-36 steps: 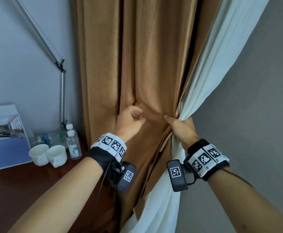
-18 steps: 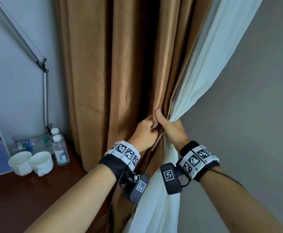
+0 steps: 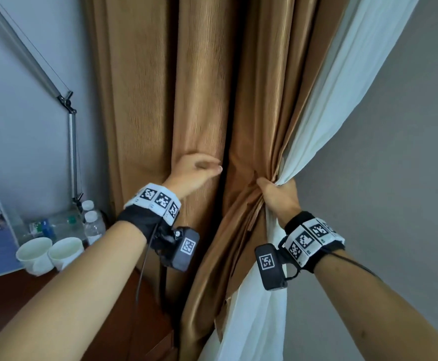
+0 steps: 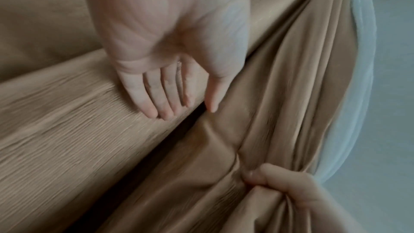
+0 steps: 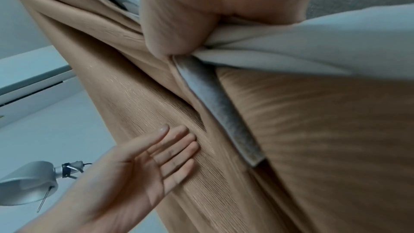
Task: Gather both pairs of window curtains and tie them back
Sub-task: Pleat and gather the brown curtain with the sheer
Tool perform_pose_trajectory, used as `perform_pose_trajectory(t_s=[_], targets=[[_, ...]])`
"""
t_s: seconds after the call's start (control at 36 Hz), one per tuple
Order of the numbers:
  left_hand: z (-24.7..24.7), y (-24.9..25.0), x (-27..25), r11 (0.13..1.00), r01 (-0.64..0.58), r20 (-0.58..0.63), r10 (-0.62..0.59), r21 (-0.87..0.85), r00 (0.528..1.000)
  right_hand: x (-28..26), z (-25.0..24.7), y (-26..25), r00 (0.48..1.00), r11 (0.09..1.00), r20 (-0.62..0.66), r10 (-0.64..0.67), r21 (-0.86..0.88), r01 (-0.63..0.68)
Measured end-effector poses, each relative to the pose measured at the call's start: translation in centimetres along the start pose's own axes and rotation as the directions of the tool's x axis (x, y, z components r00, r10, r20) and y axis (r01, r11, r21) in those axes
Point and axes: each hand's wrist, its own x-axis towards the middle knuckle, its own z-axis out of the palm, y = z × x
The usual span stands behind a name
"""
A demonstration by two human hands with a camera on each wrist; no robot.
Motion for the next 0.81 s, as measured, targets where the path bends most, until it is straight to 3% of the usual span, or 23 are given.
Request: perform_pose_trajectory(t_s=[0.08, 0.17, 0.25, 0.31, 0.42, 0.53, 0.58, 0.64, 0.69, 0.81], targets=[[-0.5, 0.2, 1.1, 0.996, 0.082, -0.003, -0.082, -0.025, 0.997, -0.4, 0.2, -0.3, 0.996, 1.000, 0.087, 0.017, 0.010, -0.018], [0.9, 0.7, 1.6, 0.972, 0.174, 0.092, -0.161, -0.157, 0.983, -0.9, 0.2, -0.9, 0.976, 0.999, 0.214, 0.034, 0.006, -0.036], [3.1, 1.1, 1.9, 0.858, 0.282, 0.257, -0.183, -0.429, 0.949, -1.1, 0.0, -1.1, 0.967, 0.998, 0.248, 0.055, 0.000, -0.056], [4.0, 1.1, 1.9, 0.796, 0.286, 0.276, -0.156, -0.533, 0.948, -1.1, -0.2, -0.9, 0.969, 0.997, 0.237, 0.070, 0.008, -0.074], [4.8, 1.0, 1.8, 0.897, 0.146, 0.203, -0.065, -0.418, 0.977, -0.3, -1.5, -0.6, 0.984, 0.997, 0.167, 0.067, 0.027, -0.073], [5.1, 0.7, 2.0, 0.978, -0.087, -0.043, 0.080, -0.192, 0.996, 0.7, -2.1, -0.3, 0.999, 0.999, 0.034, 0.039, -0.009, -0.039], [5.4, 0.6, 1.5, 0.981, -0.148, -0.062, 0.141, -0.129, 0.988, 1.0, -1.5, 0.0, 0.996, 0.997, -0.081, 0.043, -0.059, -0.048], [5.9, 0.4, 0.7, 0.977, -0.192, -0.007, 0.192, -0.095, 0.981, 1.2, -0.7, 0.3, 0.985, 0.992, -0.163, 0.050, -0.108, -0.068], [6.5, 0.2, -0.3, 0.968, -0.250, 0.045, 0.250, -0.013, 0.967, 0.9, 0.1, 0.2, 0.992, 0.994, -0.128, 0.014, -0.108, -0.028], [7.3, -1.5, -1.3, 0.953, -0.299, 0.052, 0.296, 0.045, 0.954, 0.1, 0.3, -0.2, 0.987, 0.967, 0.153, -0.049, 0.254, 0.009]])
